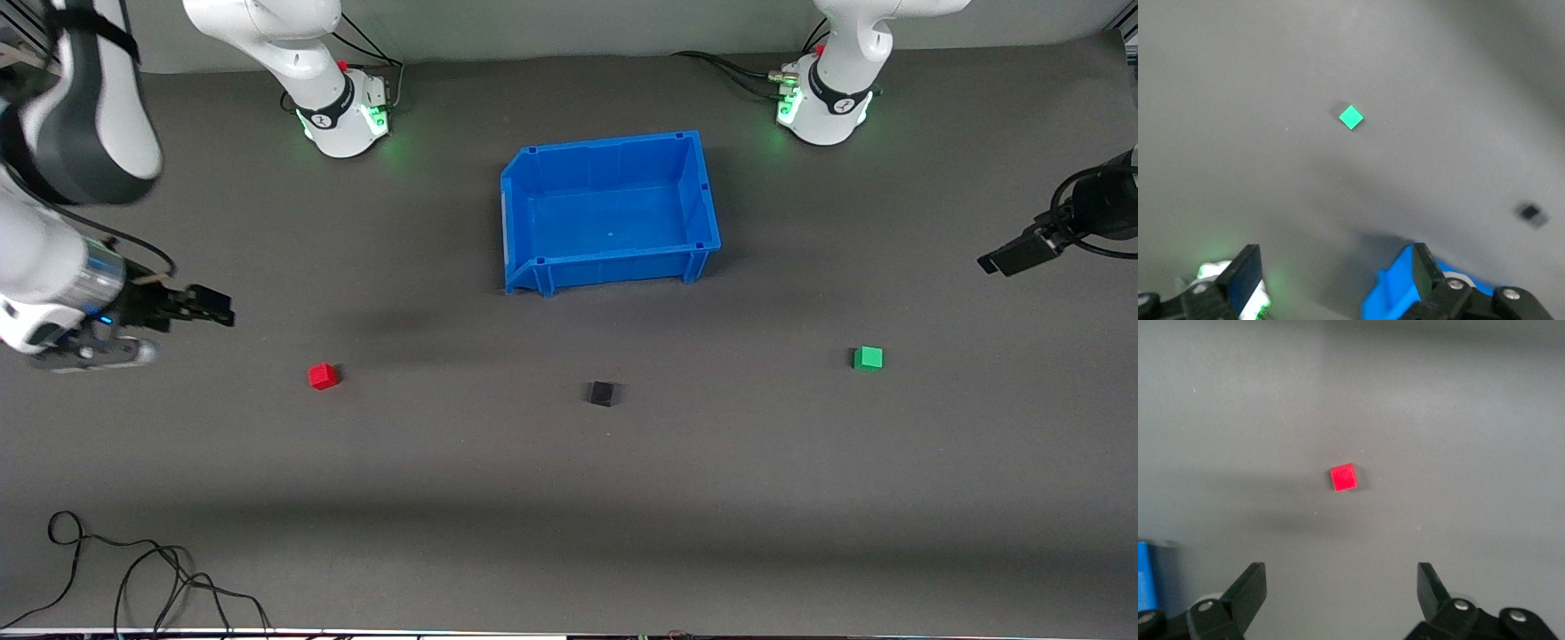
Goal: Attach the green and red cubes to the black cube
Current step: 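Reach the right gripper down toward the red cube, then close the right gripper on the red cube while the left gripper reaches the green cube, then carry the red cube and green cube toward the black cube, then press the green cube against the black cube with the left gripper, then open the left gripper and lift it away from the cubes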
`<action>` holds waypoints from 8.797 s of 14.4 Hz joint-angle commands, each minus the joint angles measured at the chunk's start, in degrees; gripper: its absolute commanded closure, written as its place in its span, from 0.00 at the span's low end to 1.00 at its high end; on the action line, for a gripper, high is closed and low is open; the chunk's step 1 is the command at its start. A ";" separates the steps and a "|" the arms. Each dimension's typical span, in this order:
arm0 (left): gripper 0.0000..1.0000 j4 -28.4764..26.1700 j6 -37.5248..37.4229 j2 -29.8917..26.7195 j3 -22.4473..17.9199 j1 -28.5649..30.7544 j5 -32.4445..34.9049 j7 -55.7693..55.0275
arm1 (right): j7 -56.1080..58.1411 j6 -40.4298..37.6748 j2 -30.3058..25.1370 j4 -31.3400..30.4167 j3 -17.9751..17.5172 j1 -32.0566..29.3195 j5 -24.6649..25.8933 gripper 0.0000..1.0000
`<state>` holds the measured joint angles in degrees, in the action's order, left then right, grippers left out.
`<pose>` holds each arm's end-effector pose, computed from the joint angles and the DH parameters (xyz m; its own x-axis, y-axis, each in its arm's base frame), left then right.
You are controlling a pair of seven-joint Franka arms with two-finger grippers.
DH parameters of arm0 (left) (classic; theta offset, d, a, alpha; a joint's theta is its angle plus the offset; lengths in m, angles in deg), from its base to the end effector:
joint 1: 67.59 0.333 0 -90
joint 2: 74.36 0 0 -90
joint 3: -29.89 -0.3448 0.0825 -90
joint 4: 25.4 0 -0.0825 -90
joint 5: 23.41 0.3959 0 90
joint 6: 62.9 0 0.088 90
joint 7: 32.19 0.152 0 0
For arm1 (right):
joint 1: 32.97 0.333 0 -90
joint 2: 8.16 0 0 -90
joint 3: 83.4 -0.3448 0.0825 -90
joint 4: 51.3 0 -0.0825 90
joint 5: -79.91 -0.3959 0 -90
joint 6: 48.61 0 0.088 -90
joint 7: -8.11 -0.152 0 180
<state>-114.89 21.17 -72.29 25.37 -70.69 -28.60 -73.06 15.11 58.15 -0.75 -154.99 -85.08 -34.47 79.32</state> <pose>0.5605 -0.0014 0.5848 0.7320 0.6633 -0.1555 0.6692 -0.7428 -0.0187 0.6016 0.0026 0.4405 0.9898 0.1221 -0.0734 0.1207 -0.9924 -0.0225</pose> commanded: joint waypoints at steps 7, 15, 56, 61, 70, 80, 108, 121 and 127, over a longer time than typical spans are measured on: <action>0.00 -3.13 6.26 0.22 0.04 1.07 -2.45 -41.45 | 8.91 20.82 9.72 -8.36 -0.08 3.26 -1.35 0.00; 0.00 -21.40 26.90 0.22 0.04 5.64 -10.97 -39.57 | 11.02 42.72 16.84 -16.28 -0.08 3.00 -1.26 0.09; 1.00 -28.39 54.37 22.55 0.66 4.85 -24.52 -11.42 | -77.78 20.70 18.59 2.15 -0.17 14.24 -9.96 1.00; 1.00 -17.75 45.66 23.42 1.18 3.10 -24.43 -24.23 | -96.44 12.60 24.13 13.40 -0.17 16.62 -9.88 1.00; 1.00 -11.51 51.80 28.08 1.36 -15.61 -24.08 -49.04 | -118.59 9.61 34.15 25.54 -0.08 22.94 -8.82 1.00; 1.00 0.89 51.98 40.91 1.10 -27.92 -22.67 -58.35 | -135.92 9.78 44.79 34.95 0.10 31.20 -6.71 1.00; 0.00 5.82 57.52 45.23 0.57 -31.63 -18.45 -70.66 | -148.23 14.87 54.20 45.32 0.36 36.83 -5.57 1.00; 0.00 5.03 43.74 40.04 0.48 -17.04 -14.58 -52.93 | -144.81 15.05 53.93 45.41 0.36 36.22 -5.57 0.01; 0.00 4.50 34.70 35.31 0.39 -10.72 -14.50 -39.23 | -143.49 14.26 52.09 45.50 0.45 36.04 -5.48 0.01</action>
<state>-109.12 60.74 -33.37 25.48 -83.71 -43.72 -117.67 -129.90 73.15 52.11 -110.27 -84.70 1.63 73.03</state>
